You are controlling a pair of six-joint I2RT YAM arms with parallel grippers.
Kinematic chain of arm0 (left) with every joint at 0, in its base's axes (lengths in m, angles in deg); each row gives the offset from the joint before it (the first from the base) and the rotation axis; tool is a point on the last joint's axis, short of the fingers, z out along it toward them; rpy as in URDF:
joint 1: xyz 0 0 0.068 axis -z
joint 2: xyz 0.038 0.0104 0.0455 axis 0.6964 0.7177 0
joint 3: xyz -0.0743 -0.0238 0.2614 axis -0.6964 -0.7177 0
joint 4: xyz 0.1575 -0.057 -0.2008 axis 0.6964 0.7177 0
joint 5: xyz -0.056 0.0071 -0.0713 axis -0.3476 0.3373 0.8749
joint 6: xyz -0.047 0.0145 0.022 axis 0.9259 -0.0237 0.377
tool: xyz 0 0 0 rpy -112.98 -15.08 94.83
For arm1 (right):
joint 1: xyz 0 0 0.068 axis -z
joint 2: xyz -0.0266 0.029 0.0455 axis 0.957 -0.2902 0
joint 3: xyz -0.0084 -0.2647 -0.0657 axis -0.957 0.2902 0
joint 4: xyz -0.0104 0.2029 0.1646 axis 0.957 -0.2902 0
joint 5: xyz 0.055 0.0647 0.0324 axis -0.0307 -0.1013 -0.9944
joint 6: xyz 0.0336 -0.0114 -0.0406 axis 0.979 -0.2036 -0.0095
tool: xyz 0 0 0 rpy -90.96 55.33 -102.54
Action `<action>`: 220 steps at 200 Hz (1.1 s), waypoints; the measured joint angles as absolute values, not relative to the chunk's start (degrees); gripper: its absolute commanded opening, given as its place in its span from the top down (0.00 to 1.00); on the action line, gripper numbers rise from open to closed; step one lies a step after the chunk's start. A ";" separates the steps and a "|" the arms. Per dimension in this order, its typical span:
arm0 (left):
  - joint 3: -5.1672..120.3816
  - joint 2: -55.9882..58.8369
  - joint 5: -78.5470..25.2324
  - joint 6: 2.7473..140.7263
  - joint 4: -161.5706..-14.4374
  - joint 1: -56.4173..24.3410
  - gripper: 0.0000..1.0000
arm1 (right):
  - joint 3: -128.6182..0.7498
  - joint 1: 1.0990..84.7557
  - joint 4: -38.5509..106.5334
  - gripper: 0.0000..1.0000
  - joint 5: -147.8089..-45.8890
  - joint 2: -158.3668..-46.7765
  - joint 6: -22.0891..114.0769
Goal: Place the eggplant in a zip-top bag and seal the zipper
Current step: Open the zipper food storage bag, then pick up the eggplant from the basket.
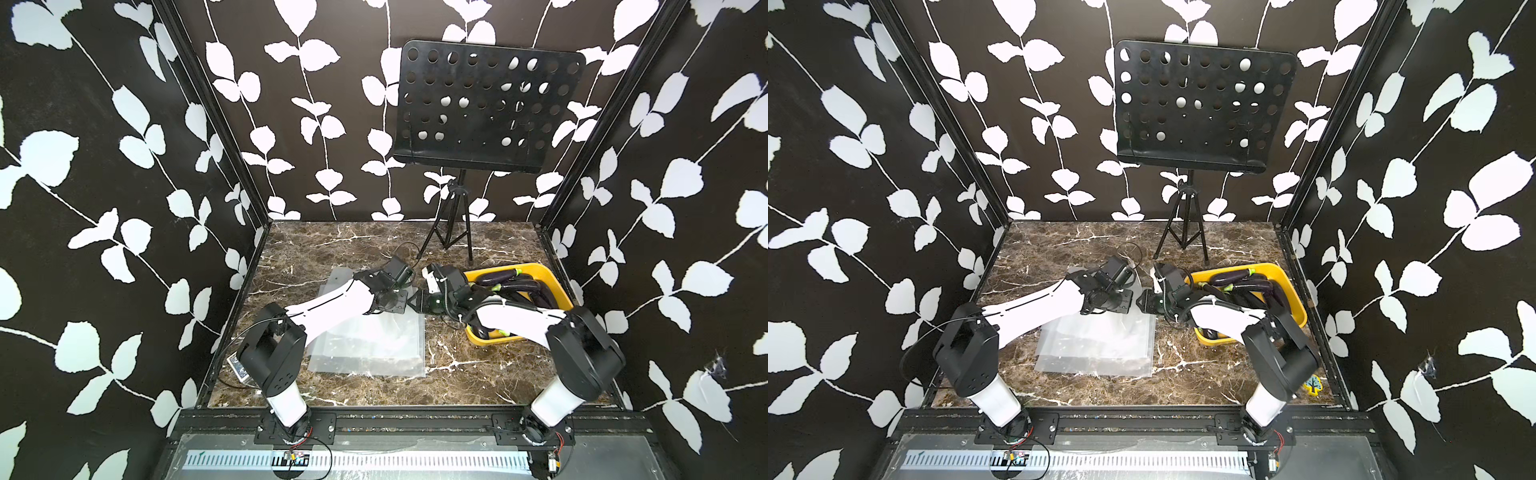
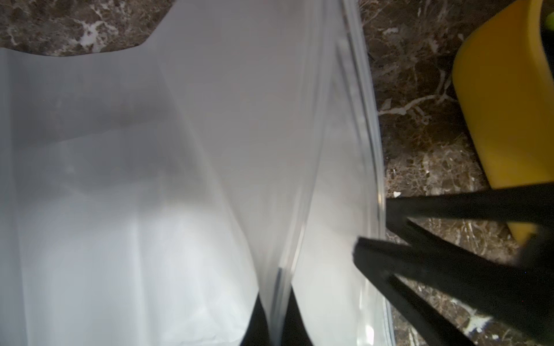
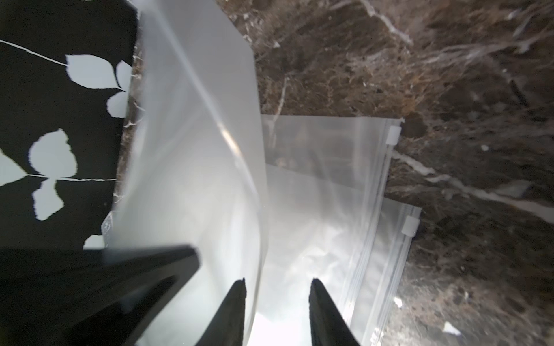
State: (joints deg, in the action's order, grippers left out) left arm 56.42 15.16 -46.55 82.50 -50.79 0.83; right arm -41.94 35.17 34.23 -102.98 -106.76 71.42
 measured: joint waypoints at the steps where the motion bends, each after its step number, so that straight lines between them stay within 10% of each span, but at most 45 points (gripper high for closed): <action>1: 56.42 15.23 -46.53 82.48 -50.81 0.83 1.00 | -41.90 35.20 34.06 0.62 -103.00 -106.46 71.39; 84: 58.46 17.85 -43.77 81.48 -51.79 0.77 1.00 | -39.67 45.78 16.48 0.55 -94.70 -90.17 63.66; 220: 59.48 20.43 -41.37 79.51 -51.44 -0.70 1.00 | -55.39 59.90 -3.01 0.52 -79.48 -101.63 41.17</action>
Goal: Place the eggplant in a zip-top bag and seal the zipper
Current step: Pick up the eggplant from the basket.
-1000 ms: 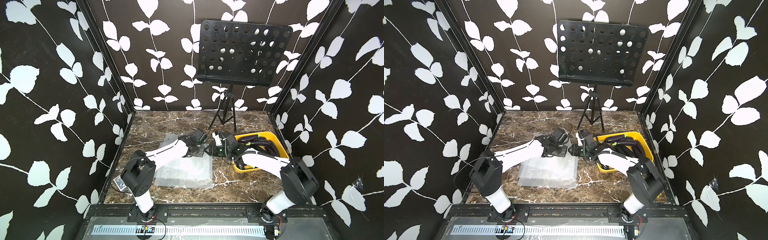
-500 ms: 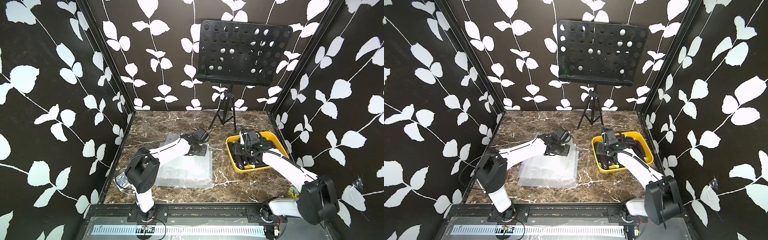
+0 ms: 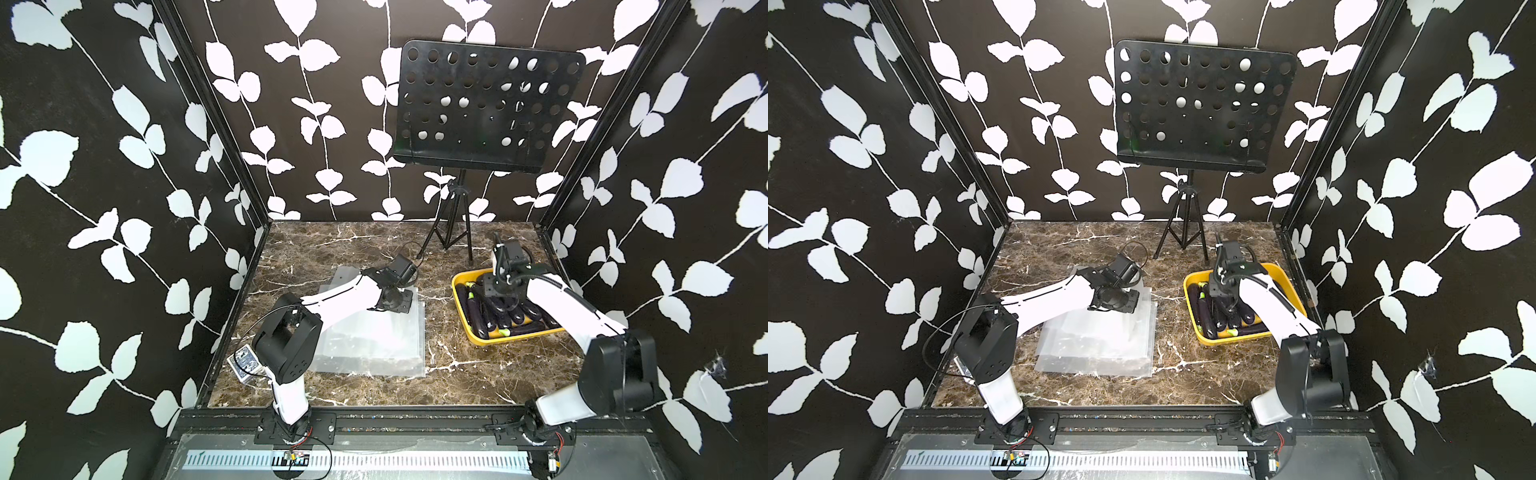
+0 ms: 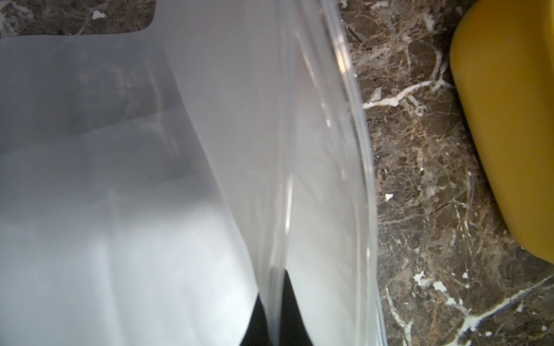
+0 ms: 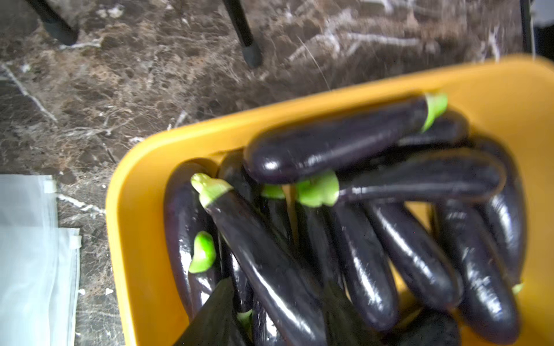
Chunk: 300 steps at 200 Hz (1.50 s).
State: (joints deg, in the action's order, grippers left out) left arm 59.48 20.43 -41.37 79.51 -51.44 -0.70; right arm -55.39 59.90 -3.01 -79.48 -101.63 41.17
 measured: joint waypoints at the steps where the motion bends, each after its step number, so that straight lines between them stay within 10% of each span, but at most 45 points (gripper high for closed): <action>1: 59.48 20.43 -41.32 79.51 -51.44 -0.76 1.00 | -55.58 59.90 -3.12 0.52 -79.51 -101.74 40.99; 209: 60.34 20.43 -38.81 77.81 -51.24 -1.85 1.00 | -67.76 59.90 -17.53 0.50 -82.52 -118.85 24.29; 300: 61.49 20.43 -36.45 77.22 -50.98 -2.25 1.00 | -67.71 59.90 -17.00 0.78 -82.13 -118.70 24.58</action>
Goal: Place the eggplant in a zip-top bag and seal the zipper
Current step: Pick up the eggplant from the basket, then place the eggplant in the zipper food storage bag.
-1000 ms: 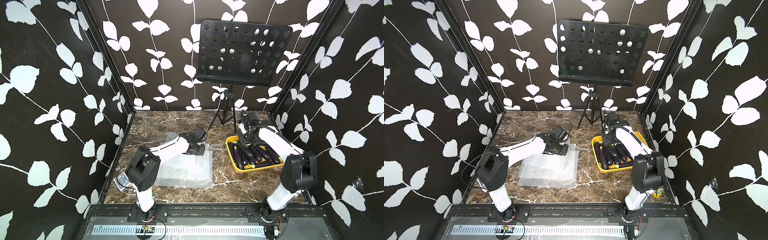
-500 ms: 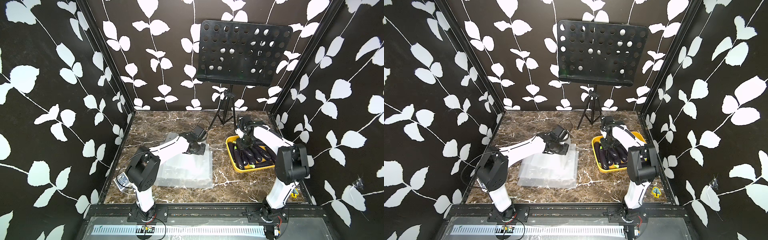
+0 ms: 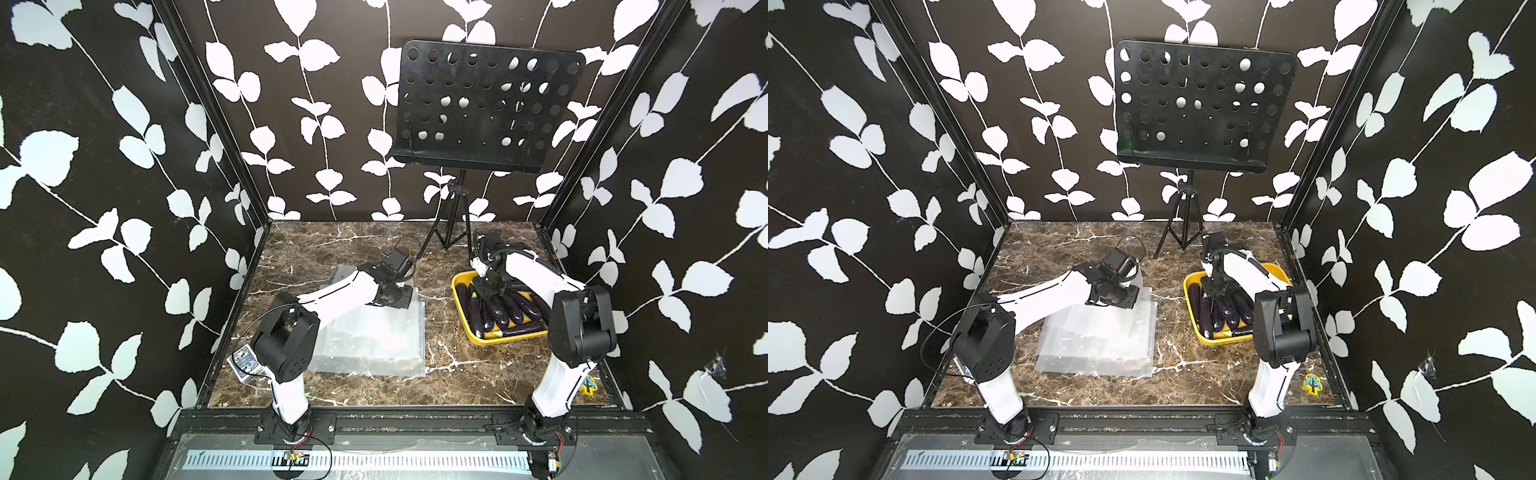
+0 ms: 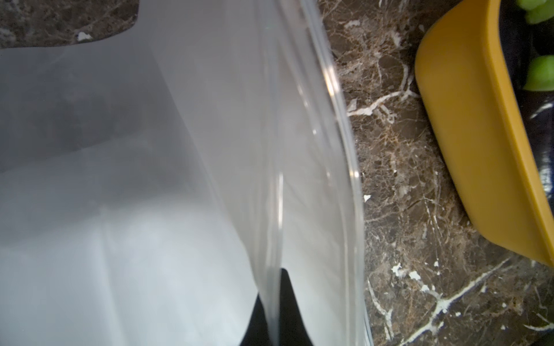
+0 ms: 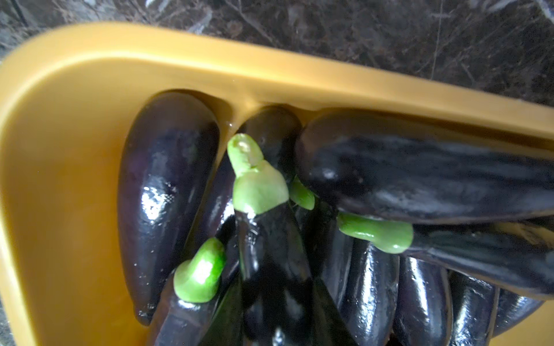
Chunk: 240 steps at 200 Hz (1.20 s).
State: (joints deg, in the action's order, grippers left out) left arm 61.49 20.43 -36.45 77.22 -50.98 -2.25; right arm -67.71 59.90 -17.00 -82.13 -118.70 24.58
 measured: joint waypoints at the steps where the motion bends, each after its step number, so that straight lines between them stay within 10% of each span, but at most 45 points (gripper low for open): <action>1: 61.49 20.43 -36.45 77.22 -50.98 -2.25 1.00 | -67.71 59.90 -17.00 0.78 -82.15 -118.68 24.60; 125: 61.49 20.65 -32.62 79.51 -51.73 -3.49 1.00 | -43.89 53.80 12.02 0.76 -93.80 -89.21 54.04; 240: 62.37 26.22 -26.85 84.36 -53.54 -3.47 1.00 | -32.70 35.42 58.06 0.85 -76.71 -98.11 80.29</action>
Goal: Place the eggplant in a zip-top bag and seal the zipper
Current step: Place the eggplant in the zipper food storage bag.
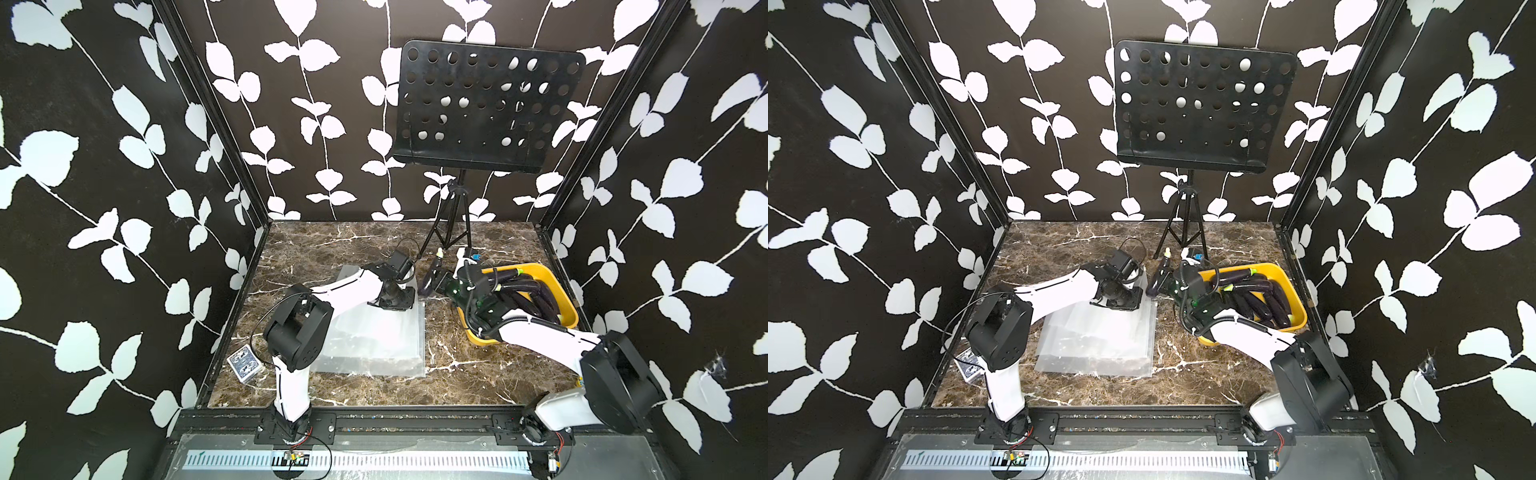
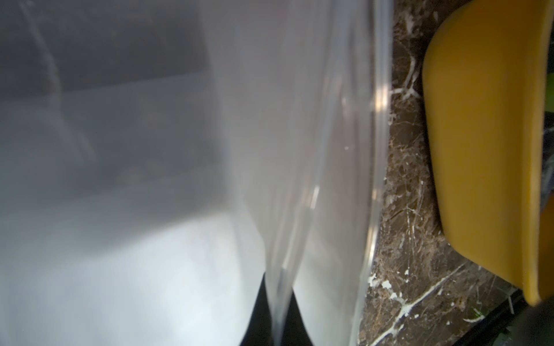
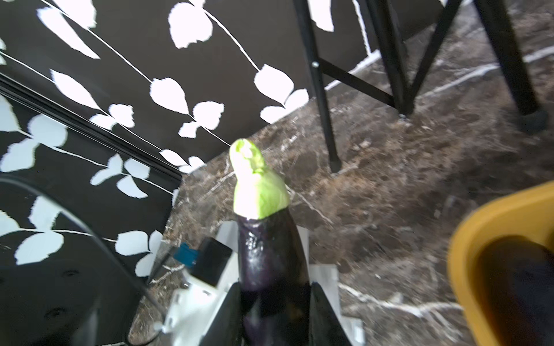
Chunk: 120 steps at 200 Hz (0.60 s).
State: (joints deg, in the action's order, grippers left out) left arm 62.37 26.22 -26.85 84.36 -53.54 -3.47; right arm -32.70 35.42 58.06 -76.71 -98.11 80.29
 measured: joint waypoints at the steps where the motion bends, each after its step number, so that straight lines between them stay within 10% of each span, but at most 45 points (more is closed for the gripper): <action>1: 62.37 26.22 -26.85 84.38 -53.58 -3.47 1.00 | -32.70 35.31 58.38 0.85 -76.62 -98.35 80.36; 120: 61.87 25.13 -25.89 87.01 -55.68 -6.64 1.00 | -32.55 29.16 69.38 0.86 -72.51 -107.00 79.37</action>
State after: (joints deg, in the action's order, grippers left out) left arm 61.87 25.13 -25.89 87.01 -55.68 -6.64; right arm -32.55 29.16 69.38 -72.51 -107.00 79.37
